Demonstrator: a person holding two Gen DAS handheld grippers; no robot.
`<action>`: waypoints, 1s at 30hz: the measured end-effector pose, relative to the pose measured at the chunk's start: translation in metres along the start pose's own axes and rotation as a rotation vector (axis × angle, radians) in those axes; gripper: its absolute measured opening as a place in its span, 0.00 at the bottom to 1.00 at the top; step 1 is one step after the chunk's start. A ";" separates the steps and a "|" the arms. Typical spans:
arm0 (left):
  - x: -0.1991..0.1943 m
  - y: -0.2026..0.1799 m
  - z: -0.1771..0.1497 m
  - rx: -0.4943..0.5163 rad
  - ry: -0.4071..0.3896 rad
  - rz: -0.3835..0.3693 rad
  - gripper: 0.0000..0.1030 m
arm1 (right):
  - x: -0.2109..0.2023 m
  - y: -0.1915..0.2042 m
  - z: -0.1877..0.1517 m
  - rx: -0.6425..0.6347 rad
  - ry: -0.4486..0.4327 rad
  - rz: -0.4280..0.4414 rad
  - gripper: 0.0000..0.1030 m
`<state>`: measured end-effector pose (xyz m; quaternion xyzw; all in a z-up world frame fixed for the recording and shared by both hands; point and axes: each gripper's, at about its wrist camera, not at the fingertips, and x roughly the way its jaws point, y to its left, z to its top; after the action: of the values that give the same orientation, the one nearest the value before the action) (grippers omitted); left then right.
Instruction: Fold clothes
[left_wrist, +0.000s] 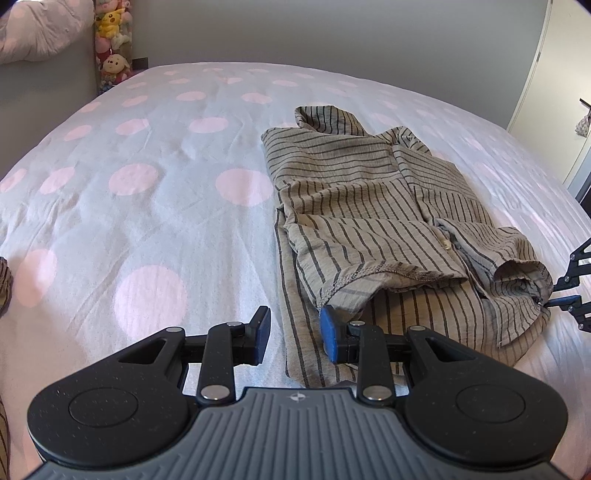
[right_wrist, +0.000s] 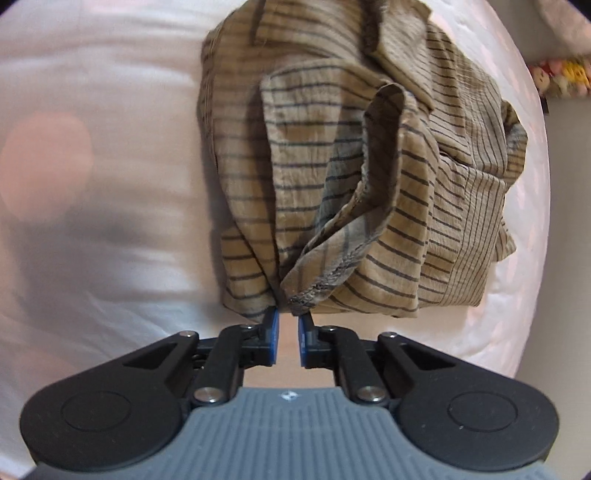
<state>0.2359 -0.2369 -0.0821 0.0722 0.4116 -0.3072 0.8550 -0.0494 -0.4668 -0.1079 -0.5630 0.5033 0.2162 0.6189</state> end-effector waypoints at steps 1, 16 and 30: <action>0.000 0.000 0.001 -0.003 -0.001 -0.002 0.27 | 0.002 0.000 0.001 -0.014 0.009 -0.008 0.10; -0.005 0.001 0.002 -0.013 -0.017 -0.026 0.27 | -0.062 -0.103 -0.033 0.840 -0.086 0.299 0.00; -0.003 0.004 0.002 -0.026 -0.013 -0.029 0.27 | -0.031 0.010 -0.010 0.680 0.136 0.009 0.00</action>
<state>0.2382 -0.2332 -0.0785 0.0532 0.4110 -0.3146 0.8540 -0.0736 -0.4638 -0.0848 -0.3354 0.5889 0.0009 0.7353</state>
